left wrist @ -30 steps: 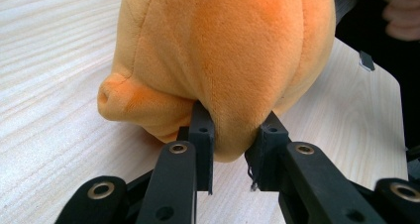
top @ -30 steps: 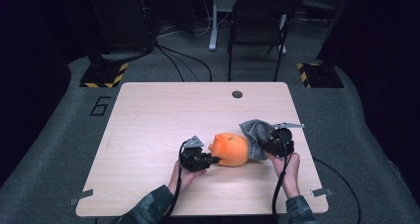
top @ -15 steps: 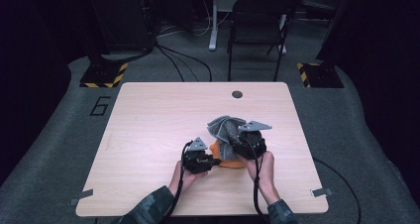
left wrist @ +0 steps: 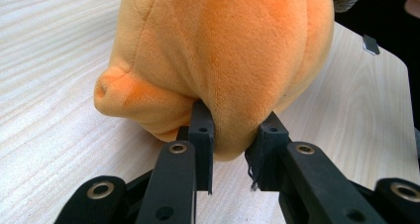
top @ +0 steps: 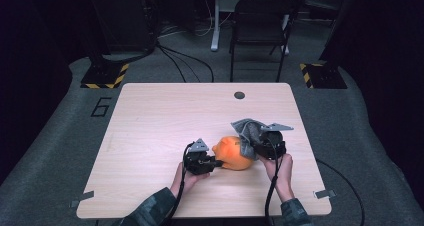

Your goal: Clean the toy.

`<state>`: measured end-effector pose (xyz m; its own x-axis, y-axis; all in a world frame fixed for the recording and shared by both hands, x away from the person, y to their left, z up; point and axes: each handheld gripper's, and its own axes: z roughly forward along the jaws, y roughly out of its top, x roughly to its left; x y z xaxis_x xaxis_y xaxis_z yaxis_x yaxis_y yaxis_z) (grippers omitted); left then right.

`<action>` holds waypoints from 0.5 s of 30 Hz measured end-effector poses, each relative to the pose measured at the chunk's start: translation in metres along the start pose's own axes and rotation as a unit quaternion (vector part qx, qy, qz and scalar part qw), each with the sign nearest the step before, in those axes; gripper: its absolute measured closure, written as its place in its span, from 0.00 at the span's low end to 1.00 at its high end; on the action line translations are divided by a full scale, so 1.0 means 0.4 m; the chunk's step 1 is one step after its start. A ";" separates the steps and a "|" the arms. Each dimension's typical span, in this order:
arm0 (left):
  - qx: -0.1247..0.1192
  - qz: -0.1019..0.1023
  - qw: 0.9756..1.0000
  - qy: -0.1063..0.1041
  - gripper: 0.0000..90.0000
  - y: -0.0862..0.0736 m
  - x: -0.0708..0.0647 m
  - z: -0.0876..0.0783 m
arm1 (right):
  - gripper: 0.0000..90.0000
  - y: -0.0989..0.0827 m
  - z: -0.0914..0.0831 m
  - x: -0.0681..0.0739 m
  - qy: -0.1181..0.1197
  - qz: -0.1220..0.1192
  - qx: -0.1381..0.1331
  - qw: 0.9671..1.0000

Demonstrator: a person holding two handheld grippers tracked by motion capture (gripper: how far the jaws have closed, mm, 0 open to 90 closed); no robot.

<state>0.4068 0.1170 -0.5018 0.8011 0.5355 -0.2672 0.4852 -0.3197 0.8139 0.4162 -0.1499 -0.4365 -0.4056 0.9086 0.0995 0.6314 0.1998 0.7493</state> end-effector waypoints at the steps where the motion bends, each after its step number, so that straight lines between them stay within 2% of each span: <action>1: 0.000 0.003 1.000 0.000 0.83 0.000 0.000 0.000 | 0.80 -0.007 0.005 -0.012 0.002 0.009 0.004 1.000; 2: -0.001 0.004 1.000 -0.001 0.83 0.001 0.000 0.001 | 0.80 -0.011 0.008 -0.018 0.002 0.014 0.006 1.000; 5: -0.001 0.004 1.000 -0.001 0.83 0.000 0.000 0.000 | 0.80 -0.023 0.019 -0.039 -0.017 0.019 0.021 0.999; 7: -0.001 0.000 1.000 -0.004 0.83 -0.001 0.002 -0.001 | 0.80 -0.034 0.033 -0.054 -0.026 0.030 0.036 0.999; 9: -0.004 -0.006 1.000 -0.007 0.83 -0.002 0.003 -0.001 | 0.80 -0.047 0.050 -0.073 -0.029 0.044 0.054 0.997; 10: -0.005 -0.006 1.000 -0.007 0.83 -0.002 0.005 -0.001 | 0.80 -0.054 0.060 -0.084 -0.033 0.044 0.064 0.996; 12: -0.007 -0.013 1.000 -0.010 0.83 -0.003 0.008 -0.002 | 0.80 -0.067 0.075 -0.097 -0.033 0.065 0.084 0.994; 13: -0.007 -0.012 1.000 -0.010 0.83 -0.004 0.010 -0.003 | 0.80 -0.074 0.084 -0.106 -0.033 0.063 0.090 0.993; 15: -0.007 -0.015 1.000 -0.009 0.83 -0.004 0.010 -0.004 | 0.81 -0.079 0.092 -0.115 -0.031 0.076 0.095 0.992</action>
<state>0.4086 0.1210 -0.5033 0.7929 0.5299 -0.3009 0.5039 -0.2925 0.8127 0.4392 -0.1846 -0.4889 -0.2584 0.9532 0.1567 0.7978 0.1192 0.5910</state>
